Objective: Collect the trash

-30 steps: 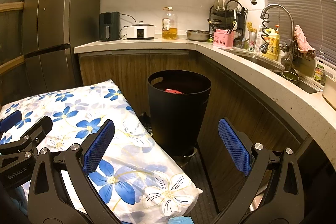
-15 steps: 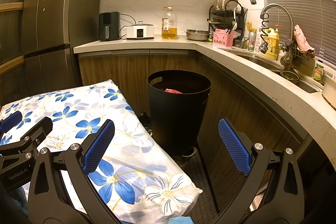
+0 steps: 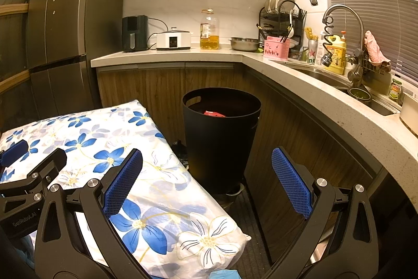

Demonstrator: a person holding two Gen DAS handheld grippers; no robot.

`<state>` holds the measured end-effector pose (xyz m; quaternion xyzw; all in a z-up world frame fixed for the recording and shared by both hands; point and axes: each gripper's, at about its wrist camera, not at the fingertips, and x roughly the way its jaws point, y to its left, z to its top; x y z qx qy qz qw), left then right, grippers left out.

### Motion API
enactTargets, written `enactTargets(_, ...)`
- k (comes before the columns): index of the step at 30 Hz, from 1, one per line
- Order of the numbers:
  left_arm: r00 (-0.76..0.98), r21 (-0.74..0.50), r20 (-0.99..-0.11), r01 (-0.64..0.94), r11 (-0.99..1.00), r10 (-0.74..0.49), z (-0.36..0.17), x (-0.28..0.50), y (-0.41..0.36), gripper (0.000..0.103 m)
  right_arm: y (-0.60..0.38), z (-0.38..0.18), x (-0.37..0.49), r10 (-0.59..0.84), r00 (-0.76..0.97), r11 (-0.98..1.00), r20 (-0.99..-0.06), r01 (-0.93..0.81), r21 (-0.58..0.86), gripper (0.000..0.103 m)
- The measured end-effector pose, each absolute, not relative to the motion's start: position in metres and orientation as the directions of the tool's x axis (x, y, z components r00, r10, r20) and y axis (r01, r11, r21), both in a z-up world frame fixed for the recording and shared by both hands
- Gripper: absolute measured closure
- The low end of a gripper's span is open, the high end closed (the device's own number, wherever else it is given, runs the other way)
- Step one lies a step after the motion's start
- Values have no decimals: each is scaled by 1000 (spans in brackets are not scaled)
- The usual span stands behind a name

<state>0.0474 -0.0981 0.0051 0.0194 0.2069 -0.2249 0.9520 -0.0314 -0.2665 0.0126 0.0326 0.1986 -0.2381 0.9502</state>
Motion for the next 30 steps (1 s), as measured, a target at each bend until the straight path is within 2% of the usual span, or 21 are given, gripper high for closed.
enactTargets(30,810,-48,-409,441,896,-420,3,46,-100,6,-268,11,-32,-441,806,883,-394,469,-30,5)
